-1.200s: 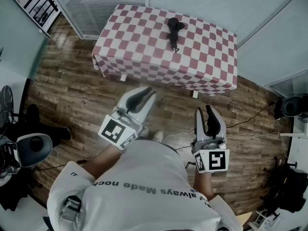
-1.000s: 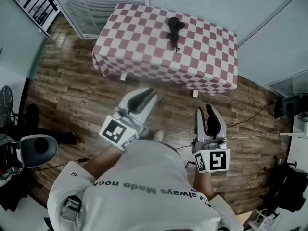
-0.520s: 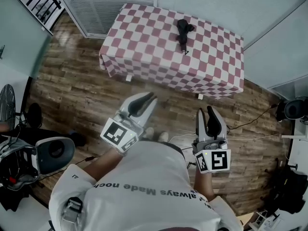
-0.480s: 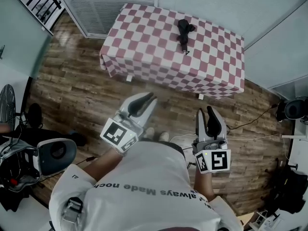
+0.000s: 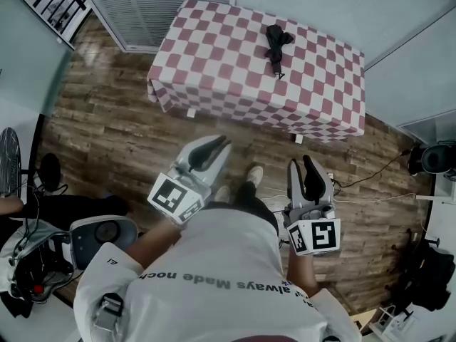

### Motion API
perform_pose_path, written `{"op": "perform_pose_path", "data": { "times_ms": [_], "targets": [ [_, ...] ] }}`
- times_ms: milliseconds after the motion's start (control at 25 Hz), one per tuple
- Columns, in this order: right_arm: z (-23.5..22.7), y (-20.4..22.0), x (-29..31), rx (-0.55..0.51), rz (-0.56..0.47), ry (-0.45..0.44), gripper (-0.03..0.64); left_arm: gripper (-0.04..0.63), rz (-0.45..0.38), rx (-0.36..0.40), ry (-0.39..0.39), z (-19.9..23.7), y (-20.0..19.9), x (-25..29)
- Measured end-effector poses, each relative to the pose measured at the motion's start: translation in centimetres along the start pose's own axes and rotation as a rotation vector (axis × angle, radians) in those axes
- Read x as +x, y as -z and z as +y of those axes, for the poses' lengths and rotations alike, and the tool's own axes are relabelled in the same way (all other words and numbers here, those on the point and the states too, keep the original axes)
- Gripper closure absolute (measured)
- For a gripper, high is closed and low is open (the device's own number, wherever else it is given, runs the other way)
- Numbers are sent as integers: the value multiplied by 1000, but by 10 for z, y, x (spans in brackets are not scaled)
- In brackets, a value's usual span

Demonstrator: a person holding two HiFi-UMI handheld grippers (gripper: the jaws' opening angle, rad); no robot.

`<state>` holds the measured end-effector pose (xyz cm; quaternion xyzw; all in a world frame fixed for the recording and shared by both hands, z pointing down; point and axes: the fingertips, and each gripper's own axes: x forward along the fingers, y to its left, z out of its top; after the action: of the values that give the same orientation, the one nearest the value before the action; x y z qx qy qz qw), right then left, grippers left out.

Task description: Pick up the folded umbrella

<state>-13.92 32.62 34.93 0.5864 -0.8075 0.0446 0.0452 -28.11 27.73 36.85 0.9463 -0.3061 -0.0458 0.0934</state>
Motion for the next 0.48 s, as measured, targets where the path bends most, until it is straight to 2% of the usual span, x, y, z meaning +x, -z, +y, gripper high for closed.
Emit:
{"op": "perform_pose_path", "data": {
  "times_ms": [280,480],
  "targets": [
    [-20,3,14,5,-5,7,507,537,8,-6,4,9,5,23],
    [-53,6,24,19,-8,20,508,537,20,0,13,10,8,58]
  ]
}}
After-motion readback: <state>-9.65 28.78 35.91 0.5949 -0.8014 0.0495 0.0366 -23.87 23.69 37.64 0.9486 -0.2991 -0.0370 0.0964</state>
